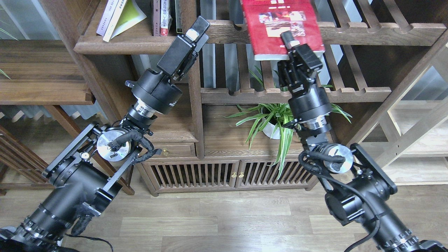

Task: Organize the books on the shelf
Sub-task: 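Pull the red book down and grip it with the left gripper too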

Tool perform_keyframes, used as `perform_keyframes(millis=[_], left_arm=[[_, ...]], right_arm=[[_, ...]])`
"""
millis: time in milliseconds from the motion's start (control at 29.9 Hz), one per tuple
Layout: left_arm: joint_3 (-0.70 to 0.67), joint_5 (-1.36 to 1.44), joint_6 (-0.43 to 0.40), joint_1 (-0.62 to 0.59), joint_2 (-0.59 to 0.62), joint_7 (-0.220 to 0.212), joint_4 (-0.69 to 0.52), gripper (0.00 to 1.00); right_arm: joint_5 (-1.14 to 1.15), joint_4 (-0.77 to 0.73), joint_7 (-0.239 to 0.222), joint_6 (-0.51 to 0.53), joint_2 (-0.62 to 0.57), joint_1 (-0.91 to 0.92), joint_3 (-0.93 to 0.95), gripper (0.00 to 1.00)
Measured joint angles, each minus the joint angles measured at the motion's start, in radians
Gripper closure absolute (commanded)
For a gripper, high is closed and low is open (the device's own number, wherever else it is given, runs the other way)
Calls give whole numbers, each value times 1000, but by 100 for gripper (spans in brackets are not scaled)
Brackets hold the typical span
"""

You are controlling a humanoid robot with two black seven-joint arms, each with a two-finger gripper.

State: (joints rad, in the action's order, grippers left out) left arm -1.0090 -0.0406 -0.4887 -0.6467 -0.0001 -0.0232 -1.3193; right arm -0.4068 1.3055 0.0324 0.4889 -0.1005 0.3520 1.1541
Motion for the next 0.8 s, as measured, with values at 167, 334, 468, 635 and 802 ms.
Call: perform_keyframes(millis=[167, 334, 468, 635, 802], left_arm=[[7, -1, 0, -2, 0, -5, 4, 2], [7, -1, 13, -2, 0, -7, 7, 2], [6, -1, 50, -2, 0, -9, 13, 2], [1, -1, 107, -4, 0, -28, 14, 2], [4, -1, 125, -4, 0, -35, 15, 2]], right_arm=[[0, 0, -1, 0, 15, 0, -20, 97], [0, 0, -2, 0, 19, 1, -27, 97], [0, 0, -3, 0, 22, 1, -28, 97], [1, 0, -4, 0, 39, 2, -31, 97], [3, 0, -11, 0, 39, -14, -76, 97]])
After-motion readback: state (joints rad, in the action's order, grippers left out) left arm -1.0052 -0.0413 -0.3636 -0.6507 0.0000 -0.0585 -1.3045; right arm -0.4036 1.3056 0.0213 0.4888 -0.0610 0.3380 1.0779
